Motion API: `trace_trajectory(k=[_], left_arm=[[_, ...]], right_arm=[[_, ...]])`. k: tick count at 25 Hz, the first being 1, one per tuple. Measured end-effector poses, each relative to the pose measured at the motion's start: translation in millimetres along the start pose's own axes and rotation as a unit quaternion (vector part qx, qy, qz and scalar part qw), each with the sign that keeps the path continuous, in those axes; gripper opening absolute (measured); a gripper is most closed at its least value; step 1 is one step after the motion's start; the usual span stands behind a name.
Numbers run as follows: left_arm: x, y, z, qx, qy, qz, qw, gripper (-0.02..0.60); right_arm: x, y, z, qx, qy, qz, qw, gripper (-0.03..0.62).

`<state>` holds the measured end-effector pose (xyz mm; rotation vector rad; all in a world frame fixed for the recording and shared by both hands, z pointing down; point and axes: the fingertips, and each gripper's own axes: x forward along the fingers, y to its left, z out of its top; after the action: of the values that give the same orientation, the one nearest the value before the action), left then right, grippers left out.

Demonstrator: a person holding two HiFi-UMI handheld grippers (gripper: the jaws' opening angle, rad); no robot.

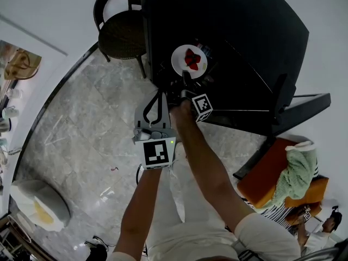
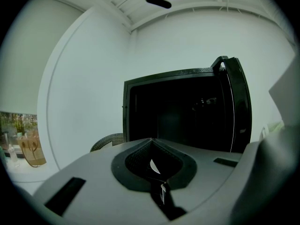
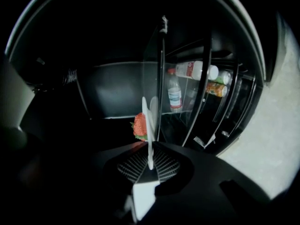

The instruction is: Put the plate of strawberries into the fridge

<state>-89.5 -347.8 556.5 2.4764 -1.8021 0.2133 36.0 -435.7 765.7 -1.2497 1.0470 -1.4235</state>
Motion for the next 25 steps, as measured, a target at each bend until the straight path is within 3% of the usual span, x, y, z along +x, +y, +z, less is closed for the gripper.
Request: trace_trajectory(k=[4,7,23,25], left_arm=[[-1,2,0,0.001,0.000,0.004,1.0000,0.000],[-1,3,0,0.000,0.003,0.008,1.0000,0.000],[-3,3,2,-0.002,0.000,0.017,0.9998,0.000],[-4,3,2,-0.003,0.002,0.018,0.9998,0.000]], right_arm=[[4,9,-3,0.000,0.014,0.021,1.000,0.113],[2,12,-7,-0.007,0.023,0.021,0.999,0.126],[-21,16,-26,0.000,0.051,0.028,0.998,0.130],[-24,20,-33,-0.002,0.063,0.033,0.997,0.102]])
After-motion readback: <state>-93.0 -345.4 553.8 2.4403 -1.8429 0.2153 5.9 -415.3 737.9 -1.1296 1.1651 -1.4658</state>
